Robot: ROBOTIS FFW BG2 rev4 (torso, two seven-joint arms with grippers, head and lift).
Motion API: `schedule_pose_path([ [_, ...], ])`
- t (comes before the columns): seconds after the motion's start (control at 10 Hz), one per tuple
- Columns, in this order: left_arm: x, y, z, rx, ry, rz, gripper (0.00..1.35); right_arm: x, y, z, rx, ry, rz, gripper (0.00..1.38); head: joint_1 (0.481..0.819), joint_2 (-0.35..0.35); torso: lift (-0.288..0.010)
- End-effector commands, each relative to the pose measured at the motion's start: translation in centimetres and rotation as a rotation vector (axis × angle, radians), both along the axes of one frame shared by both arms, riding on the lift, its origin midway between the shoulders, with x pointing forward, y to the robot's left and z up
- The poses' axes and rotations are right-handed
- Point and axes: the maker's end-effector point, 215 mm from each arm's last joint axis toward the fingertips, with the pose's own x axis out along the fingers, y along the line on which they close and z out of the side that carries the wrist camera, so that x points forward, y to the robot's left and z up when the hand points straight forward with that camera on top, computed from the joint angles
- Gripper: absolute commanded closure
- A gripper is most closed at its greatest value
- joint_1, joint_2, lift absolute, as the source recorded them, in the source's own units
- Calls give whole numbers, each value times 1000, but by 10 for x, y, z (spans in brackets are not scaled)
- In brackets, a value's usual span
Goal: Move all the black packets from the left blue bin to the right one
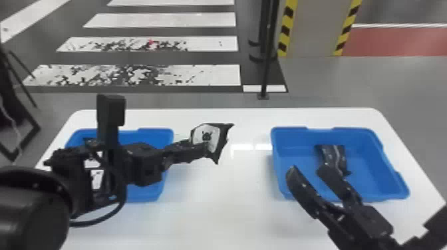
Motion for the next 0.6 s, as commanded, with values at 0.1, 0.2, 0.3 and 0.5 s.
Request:
schedule_pose_path([
  [0.1,-22,-54,0,-46,21,-117,1199,13,41,20,75,-42,89,233,695,-23,-140],
  [0.2,-28,-63,-2,-51,31,-140,1199,14,46,25,86,-51,101,233,695,-29,-140],
  [0.3,-33,-75,-1,-62,35,-166,1199,14,52,26,94,-50,112,233,695,-35,-140],
  [0.5,-40,-92,-1,-76,41,-205,1199,14,62,26,107,-49,132,237,695,-48,-140],
])
